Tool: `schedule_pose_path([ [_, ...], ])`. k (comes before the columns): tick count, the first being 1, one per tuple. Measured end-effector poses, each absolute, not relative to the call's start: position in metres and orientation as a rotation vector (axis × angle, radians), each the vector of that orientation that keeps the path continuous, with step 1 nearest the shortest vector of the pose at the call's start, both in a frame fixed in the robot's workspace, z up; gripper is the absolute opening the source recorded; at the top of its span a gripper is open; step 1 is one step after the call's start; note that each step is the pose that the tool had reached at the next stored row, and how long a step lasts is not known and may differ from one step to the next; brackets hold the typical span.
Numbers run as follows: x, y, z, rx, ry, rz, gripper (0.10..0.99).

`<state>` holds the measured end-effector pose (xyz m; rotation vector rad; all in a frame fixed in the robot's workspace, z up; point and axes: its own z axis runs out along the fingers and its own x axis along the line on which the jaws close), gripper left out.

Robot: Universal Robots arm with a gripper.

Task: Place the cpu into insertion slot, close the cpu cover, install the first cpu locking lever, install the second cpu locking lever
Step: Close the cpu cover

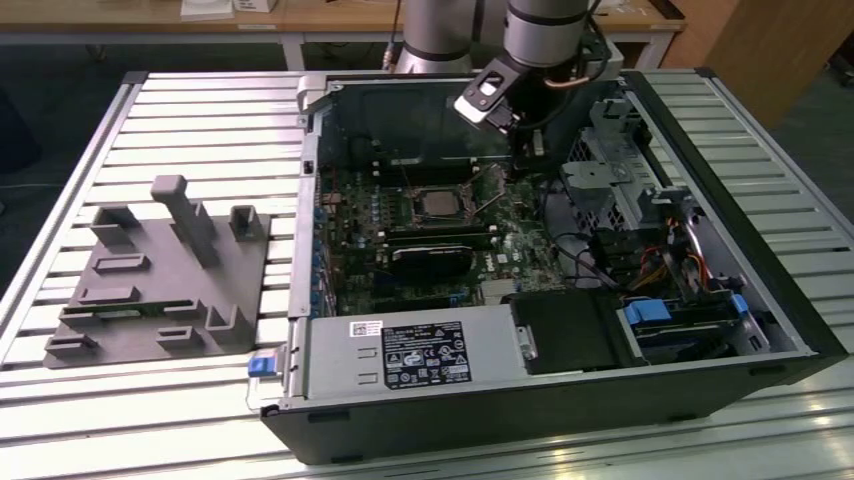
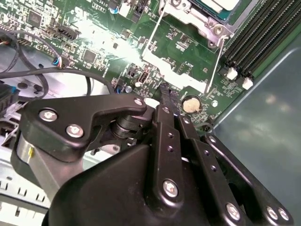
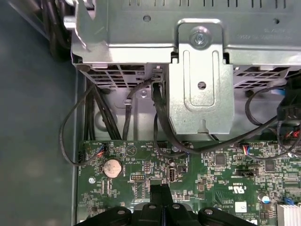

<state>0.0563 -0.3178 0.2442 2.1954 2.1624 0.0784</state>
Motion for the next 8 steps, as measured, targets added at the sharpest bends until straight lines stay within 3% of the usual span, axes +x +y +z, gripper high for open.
schedule_pose_path([
  [8, 0.0563, -0.3178, 0.2379, 2.196, 2.163, 0.077, 0.106],
])
